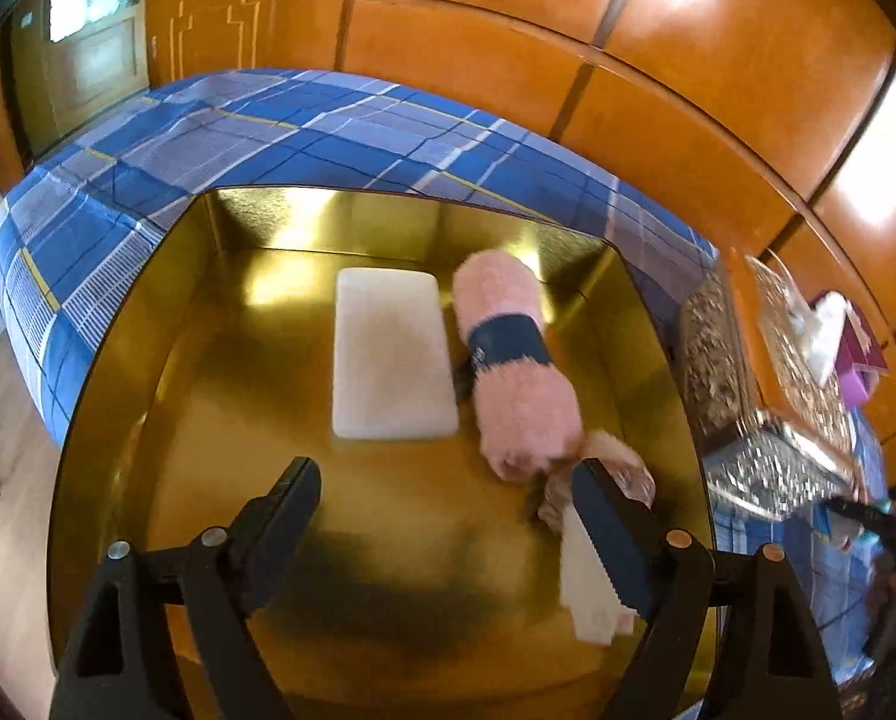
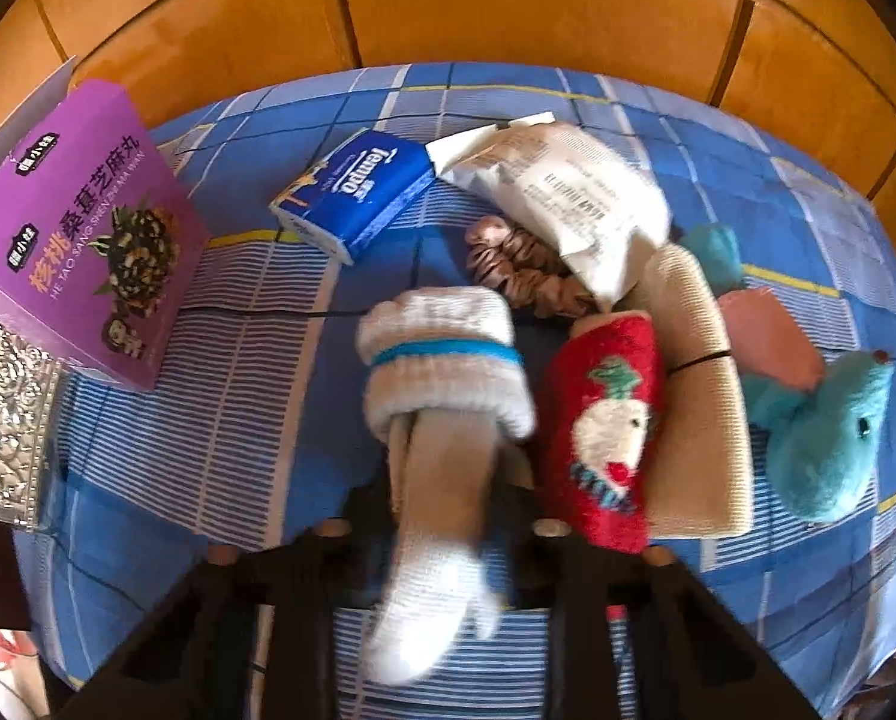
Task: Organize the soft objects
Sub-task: 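Grasp the white knit glove with the right tool, then carry the white knit glove with the right tool into the gold tray and release it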
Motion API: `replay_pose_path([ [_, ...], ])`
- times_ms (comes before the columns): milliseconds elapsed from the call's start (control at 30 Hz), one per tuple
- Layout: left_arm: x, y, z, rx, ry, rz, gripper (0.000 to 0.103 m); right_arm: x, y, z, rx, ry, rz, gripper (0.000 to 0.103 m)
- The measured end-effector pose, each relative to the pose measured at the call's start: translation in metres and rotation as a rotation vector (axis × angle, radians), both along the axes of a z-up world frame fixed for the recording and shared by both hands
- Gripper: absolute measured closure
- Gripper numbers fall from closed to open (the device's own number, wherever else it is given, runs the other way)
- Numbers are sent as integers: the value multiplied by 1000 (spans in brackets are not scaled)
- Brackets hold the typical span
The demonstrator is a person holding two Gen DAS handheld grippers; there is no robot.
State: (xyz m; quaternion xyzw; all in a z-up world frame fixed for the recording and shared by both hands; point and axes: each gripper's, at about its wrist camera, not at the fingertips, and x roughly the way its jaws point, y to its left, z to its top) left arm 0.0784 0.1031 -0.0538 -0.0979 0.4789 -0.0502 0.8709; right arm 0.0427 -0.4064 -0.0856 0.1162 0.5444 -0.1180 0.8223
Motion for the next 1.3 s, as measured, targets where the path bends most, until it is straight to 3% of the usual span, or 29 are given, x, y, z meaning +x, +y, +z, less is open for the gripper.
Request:
replay_pose_path([
  [133, -11, -8, 3, 65, -33, -30, 17, -3, 3, 6, 23, -17, 18, 87],
  [467, -18, -5, 6, 105, -52, -74, 17, -5, -4, 46, 74, -144, -36, 87],
  [633, -18, -2, 10, 134, -78, -105, 17, 36, -11, 89, 4, -181, -56, 87],
  [767, -19, 6, 11, 129, -81, -98, 17, 80, 12, 136, -49, -254, -18, 87],
  [900, -21, 20, 8, 130, -74, -72, 17, 108, 70, 180, -48, -371, 128, 87],
  [1033, -23, 39, 10, 124, -83, -10, 17, 112, 155, 201, 38, -448, 376, 87],
  [1167, -21, 61, 14, 109, -98, 71, 17, 95, 249, 180, 151, -406, 638, 87],
  [1300, -21, 83, 16, 96, -107, 158, 17, 78, 321, 138, 268, -282, 792, 87],
])
